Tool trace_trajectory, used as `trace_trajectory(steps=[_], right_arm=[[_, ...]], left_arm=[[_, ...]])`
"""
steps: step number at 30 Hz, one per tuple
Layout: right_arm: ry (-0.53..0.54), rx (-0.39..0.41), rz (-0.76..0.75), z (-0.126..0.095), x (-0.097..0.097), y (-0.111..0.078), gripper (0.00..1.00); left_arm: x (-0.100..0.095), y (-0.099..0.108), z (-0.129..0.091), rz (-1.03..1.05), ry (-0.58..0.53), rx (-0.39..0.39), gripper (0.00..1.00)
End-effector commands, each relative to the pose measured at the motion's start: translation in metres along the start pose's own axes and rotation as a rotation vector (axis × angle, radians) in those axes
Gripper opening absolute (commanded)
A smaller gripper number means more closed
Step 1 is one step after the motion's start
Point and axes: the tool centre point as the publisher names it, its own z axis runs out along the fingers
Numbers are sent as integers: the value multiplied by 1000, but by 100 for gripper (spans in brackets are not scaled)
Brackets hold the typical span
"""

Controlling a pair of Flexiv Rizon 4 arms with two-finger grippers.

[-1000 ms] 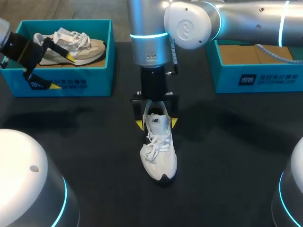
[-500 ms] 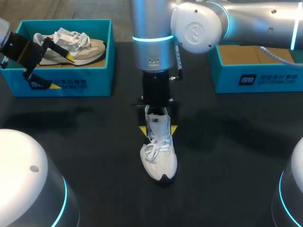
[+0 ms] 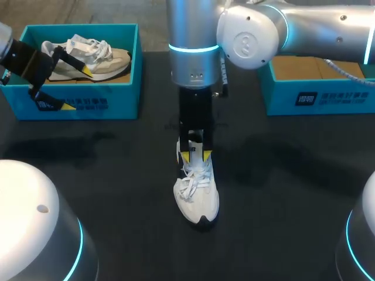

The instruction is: Take the shoe out of the shoebox, open the shoe tongue, remove and reinsert the insole, then place the shoe into the shoebox

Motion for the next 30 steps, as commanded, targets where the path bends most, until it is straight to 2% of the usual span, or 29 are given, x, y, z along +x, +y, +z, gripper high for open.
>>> trace_trajectory(steps=[1,6,7,8,10,14,20,28,30], right_arm=[[-8,7,-19,1,5,15,36],[-12,-19,-47,7,4,39,35],[-23,5,-53,10,4,44,35],[-27,-14,-53,11,3,48,35],[-50,9,-47,15,1,54,36],[-52,-10,-39,11,-2,54,39],[-44,-27,-32,6,-2,42,41],[-40,-51,-43,21,3,72,42],[-44,-49,-50,22,3,74,43]], left_arm=[[1,0,0,1,0,-2,100],[1,0,0,1,0,-2,100],[1,0,0,1,0,-2,100],[1,0,0,1,0,-2,100],[1,0,0,1,0,-2,100],[1,0,0,1,0,-2,100],[1,0,0,1,0,-2,100],[1,0,0,1,0,-2,100],[1,0,0,1,0,-2,100]])
